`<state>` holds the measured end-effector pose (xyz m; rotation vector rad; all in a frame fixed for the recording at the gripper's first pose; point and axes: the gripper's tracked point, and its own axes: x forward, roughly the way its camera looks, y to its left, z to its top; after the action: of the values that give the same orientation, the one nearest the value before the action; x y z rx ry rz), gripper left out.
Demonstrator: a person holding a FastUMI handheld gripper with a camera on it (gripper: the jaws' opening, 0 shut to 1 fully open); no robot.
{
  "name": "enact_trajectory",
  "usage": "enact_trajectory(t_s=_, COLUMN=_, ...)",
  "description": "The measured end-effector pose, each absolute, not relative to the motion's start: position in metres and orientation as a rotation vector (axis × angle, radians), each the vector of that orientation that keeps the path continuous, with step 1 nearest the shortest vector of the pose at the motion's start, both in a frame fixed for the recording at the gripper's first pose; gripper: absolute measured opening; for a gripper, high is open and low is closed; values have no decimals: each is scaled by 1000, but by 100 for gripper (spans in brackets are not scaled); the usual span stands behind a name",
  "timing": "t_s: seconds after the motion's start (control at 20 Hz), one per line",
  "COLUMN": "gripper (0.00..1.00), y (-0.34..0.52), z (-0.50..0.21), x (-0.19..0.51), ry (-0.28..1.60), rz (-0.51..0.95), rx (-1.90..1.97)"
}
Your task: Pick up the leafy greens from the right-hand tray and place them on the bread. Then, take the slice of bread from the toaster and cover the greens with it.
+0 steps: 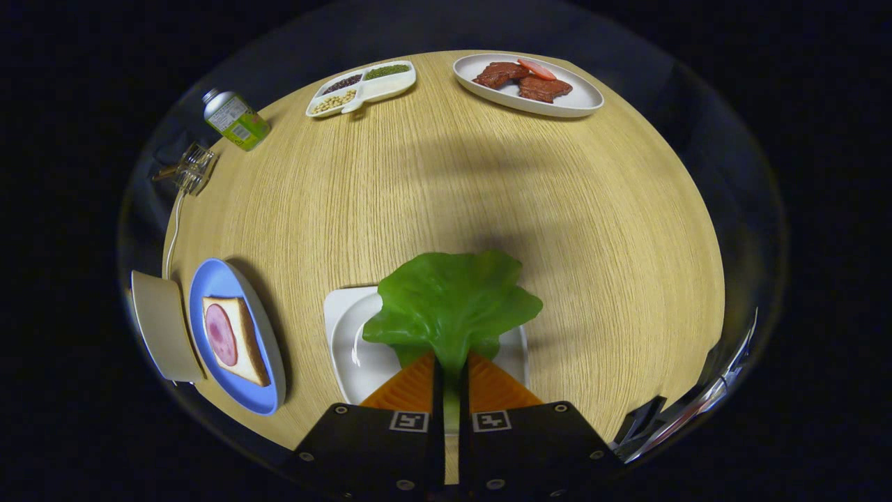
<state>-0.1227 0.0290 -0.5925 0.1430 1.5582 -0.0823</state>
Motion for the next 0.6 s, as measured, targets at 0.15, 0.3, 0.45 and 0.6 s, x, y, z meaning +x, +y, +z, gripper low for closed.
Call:
enact_trajectory(t_s=0.15, gripper=8, y=43, z=-589, x=-129, ry=1573, rz=-63, rx=228)
enact_trajectory(t_s=0.3, gripper=7, y=49, z=-580, x=-135, ry=1580, rz=-88, rx=319)
enact_trajectory(t_s=0.45, gripper=7, y=54, z=-565, x=-135, ry=1564, rz=-90, rx=359)
enact_trajectory(t_s=0.6, gripper=8, y=65, z=-543, x=-136, ry=1543, rz=-80, rx=372)
